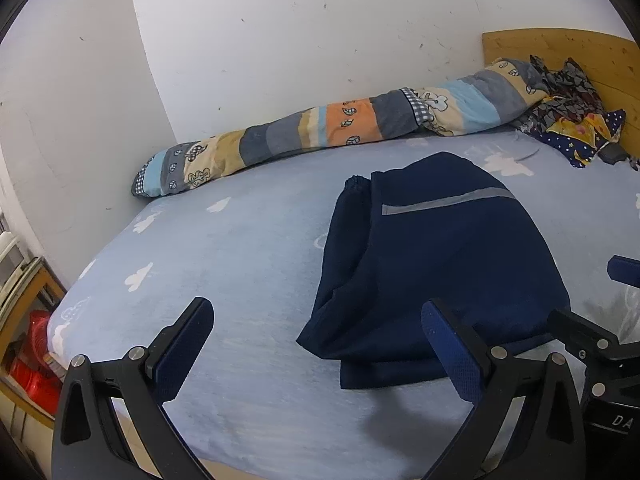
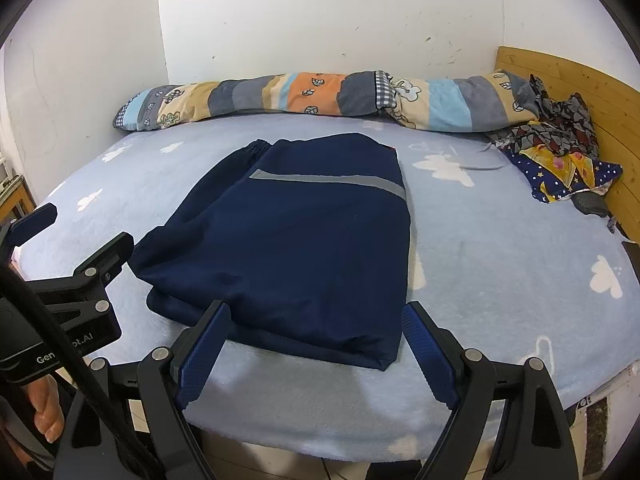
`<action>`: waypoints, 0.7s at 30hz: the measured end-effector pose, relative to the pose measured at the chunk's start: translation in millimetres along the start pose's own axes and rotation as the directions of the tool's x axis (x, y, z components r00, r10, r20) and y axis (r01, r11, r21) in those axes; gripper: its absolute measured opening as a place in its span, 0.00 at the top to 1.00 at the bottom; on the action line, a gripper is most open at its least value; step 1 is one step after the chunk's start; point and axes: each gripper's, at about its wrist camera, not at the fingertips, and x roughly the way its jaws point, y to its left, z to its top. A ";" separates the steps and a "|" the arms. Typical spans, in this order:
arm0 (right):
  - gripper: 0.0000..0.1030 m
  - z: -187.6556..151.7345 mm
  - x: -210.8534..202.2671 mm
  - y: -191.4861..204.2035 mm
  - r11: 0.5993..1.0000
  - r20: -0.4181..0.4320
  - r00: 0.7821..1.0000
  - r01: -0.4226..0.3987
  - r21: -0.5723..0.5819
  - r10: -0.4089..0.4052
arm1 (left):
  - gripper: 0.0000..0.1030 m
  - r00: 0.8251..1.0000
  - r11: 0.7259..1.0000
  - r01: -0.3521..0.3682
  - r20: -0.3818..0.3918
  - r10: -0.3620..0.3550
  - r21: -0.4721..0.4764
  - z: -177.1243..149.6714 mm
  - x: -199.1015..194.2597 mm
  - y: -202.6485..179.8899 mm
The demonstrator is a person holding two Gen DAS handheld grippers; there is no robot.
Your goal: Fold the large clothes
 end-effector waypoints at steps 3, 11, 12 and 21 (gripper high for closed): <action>0.12 0.1 0.0 0.0 1.000 0.000 1.000 0.000 -0.001 0.000 | 0.00 1.000 1.000 0.020 -0.022 -0.020 -0.009 -0.2 4.2 1.0; 0.12 -0.7 -0.1 0.6 1.000 0.002 1.000 0.003 0.003 -0.003 | 0.00 0.994 0.995 0.067 -0.077 -0.072 -0.068 -0.8 15.2 9.3; 0.12 -1.0 0.0 0.8 1.000 0.002 1.000 0.004 0.003 -0.004 | 0.00 0.994 0.995 0.066 -0.078 -0.071 -0.072 -0.8 15.7 10.1; 0.12 -1.4 0.2 0.8 1.000 0.003 1.000 0.005 0.003 -0.005 | 0.00 0.994 0.995 0.066 -0.086 -0.072 -0.073 -1.1 17.7 9.8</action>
